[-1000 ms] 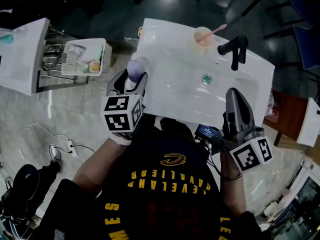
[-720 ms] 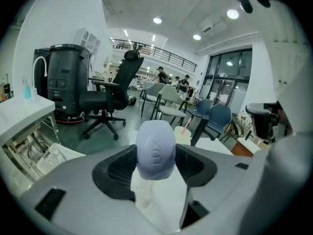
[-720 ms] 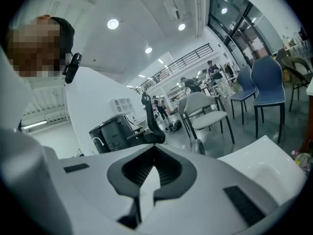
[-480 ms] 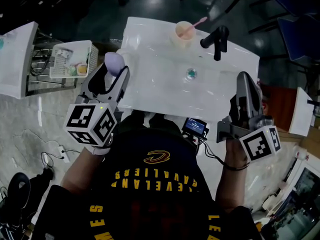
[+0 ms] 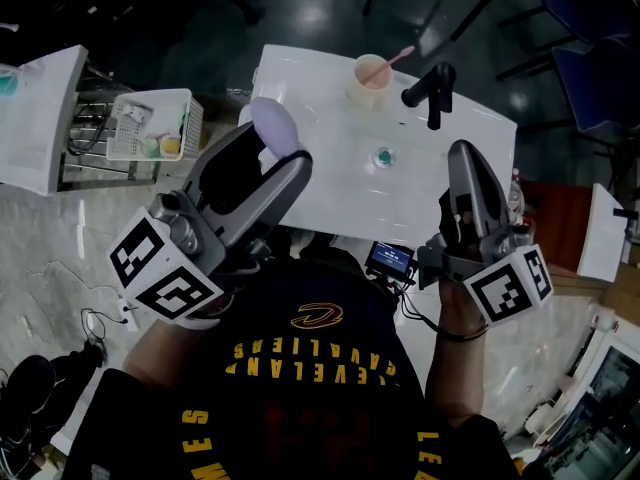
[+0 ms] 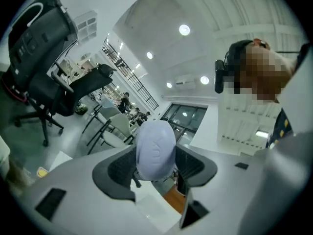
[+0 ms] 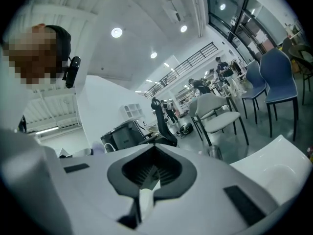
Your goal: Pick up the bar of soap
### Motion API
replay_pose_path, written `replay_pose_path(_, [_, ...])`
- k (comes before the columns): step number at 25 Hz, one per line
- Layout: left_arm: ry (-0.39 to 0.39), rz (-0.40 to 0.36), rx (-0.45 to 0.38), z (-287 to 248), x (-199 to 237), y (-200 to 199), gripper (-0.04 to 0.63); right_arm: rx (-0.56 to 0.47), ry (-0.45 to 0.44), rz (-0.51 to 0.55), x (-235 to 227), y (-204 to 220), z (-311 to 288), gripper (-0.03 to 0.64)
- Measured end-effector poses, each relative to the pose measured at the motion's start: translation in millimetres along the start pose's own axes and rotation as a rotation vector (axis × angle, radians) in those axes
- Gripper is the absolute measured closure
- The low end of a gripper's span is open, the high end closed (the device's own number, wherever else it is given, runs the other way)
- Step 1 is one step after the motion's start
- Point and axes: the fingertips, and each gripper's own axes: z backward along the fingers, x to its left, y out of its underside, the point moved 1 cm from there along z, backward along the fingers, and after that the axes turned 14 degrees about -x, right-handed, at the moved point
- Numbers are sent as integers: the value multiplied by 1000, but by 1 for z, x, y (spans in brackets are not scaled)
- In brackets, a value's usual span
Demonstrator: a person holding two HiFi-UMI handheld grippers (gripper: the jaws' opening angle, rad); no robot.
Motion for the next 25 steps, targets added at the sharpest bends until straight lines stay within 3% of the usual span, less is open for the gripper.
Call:
replay_pose_path(5, [33,84,10,2,-5,10,331,-13,-45,124,21,1,2,609])
replay_pose_path(25, [51,115,41,1,-2,20,331,-23,-96,138,31,7,-1,609])
